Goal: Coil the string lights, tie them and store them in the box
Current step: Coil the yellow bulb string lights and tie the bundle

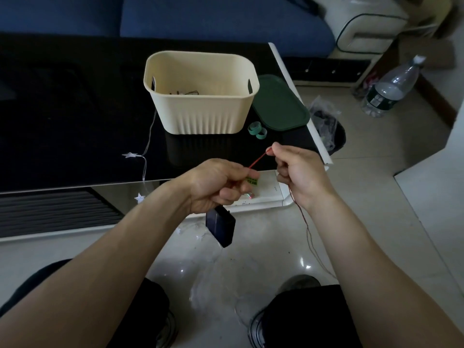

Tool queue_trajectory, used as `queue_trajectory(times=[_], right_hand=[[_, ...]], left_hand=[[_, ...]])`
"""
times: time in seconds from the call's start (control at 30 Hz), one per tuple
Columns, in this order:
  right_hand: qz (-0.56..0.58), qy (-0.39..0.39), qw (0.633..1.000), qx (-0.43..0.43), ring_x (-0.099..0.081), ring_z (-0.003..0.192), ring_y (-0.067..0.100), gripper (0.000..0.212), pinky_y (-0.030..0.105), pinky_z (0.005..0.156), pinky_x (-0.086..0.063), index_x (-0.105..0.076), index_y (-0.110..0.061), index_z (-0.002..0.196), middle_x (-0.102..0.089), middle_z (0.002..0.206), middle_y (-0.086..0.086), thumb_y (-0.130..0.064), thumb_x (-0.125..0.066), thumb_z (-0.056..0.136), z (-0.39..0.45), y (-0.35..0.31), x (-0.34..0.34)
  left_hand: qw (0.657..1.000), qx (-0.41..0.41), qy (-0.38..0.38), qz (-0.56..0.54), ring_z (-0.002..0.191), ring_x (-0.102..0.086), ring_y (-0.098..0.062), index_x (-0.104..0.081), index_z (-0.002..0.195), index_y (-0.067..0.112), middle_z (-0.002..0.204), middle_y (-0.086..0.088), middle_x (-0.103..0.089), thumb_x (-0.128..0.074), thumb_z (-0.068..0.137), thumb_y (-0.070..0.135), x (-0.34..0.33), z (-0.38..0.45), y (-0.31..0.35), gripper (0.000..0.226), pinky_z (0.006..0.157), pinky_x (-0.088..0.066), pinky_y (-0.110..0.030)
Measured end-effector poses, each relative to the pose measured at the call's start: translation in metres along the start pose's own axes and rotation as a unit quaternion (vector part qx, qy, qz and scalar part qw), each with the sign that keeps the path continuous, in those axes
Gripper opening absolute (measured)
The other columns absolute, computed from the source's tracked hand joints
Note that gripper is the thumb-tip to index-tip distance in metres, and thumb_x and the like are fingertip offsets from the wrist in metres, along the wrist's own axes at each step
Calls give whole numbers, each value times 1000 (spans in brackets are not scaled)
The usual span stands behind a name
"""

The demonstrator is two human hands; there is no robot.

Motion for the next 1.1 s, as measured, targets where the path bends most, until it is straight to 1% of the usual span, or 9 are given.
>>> queue_trajectory(times=[0.13, 0.4, 0.53, 0.63, 0.73, 0.83, 0.9, 1.0, 1.1], right_hand=[[-122, 13, 991, 62, -55, 51, -7, 17, 7, 51, -40, -75, -9, 93, -60, 55, -19, -23, -67, 96, -6, -7, -3], [-133, 17, 982, 129, -60, 59, -8, 14, 6, 61, -44, -76, -13, 90, -66, 61, -19, -26, -70, 94, -12, -15, -3], [-139, 39, 980, 136, -62, 66, -7, 14, 9, 62, -45, -76, -15, 86, -74, 80, -1, -27, -72, 92, -9, -14, 0], [-138, 13, 985, 107, -57, 54, -10, 17, 5, 53, -40, -76, -11, 89, -69, 65, -16, -23, -67, 96, -7, -12, 1], [-212, -66, 971, 88, -54, 50, -7, 19, 7, 51, -38, -75, -17, 87, -64, 57, -16, -24, -62, 99, -10, -7, -7], [-291, -95, 943, 127, -55, 59, 6, 18, 21, 58, -42, -74, -28, 82, -69, 71, 4, -29, -64, 97, -14, -5, -13], [-296, -134, 933, 151, -60, 64, 13, 15, 31, 62, -47, -76, -26, 85, -71, 73, 1, -29, -66, 96, -19, -6, -19], [-304, -200, 915, 175, -62, 62, 7, 11, 27, 61, -48, -78, -21, 91, -70, 70, -9, -26, -69, 95, -31, -6, -31], [-319, -238, 898, 190, -62, 60, 0, 12, 14, 60, -44, -79, -13, 88, -69, 66, -14, -18, -70, 94, -44, -6, -41]], left_hand=[[999, -4, -52, 16, 32, -29, -4, -56, 121, 0, 60, -5, -48, -33, 105, 11, 1, -4, 1, 31, 34, -12, -17], [981, -26, -192, -7, 32, -33, -5, -47, 134, -10, 60, -8, -52, -37, 100, 15, -2, -12, 4, 44, 32, -18, -17], [984, -74, -150, -63, 31, -31, -4, -56, 113, -1, 51, 1, -44, -32, 102, 14, -5, -9, 7, 30, 32, -16, -18], [977, -127, -81, -148, 34, -32, -3, -55, 110, 5, 56, 3, -46, -29, 105, 16, 3, -7, 16, 29, 36, -16, -18], [958, -191, -14, -215, 42, -42, -7, -51, 123, 4, 68, 0, -58, -30, 105, 15, 10, -7, 25, 30, 39, -32, -17], [945, -235, 18, -225, 67, -66, -18, -46, 117, 4, 97, -14, -73, -33, 104, 14, 13, -10, 34, 21, 61, -54, -23], [950, -234, 25, -203, 97, -71, -32, -50, 108, 3, 118, -25, -67, -34, 104, 18, 14, -11, 36, 22, 86, -58, -36], [962, -204, 59, -170, 116, -62, -42, -55, 115, 3, 131, -29, -57, -37, 103, 25, 10, -10, 28, 30, 106, -44, -51], [975, -157, 57, -146, 121, -58, -42, -43, 134, -1, 135, -28, -53, -43, 99, 28, 4, -6, 19, 46, 108, -42, -54]])
Point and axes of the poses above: each hand's wrist, its own z-axis towards the middle knuckle, its own x-axis out of the back of the hand, y = z × x, the point moved 4 cm from there along z, towards the middle knuckle
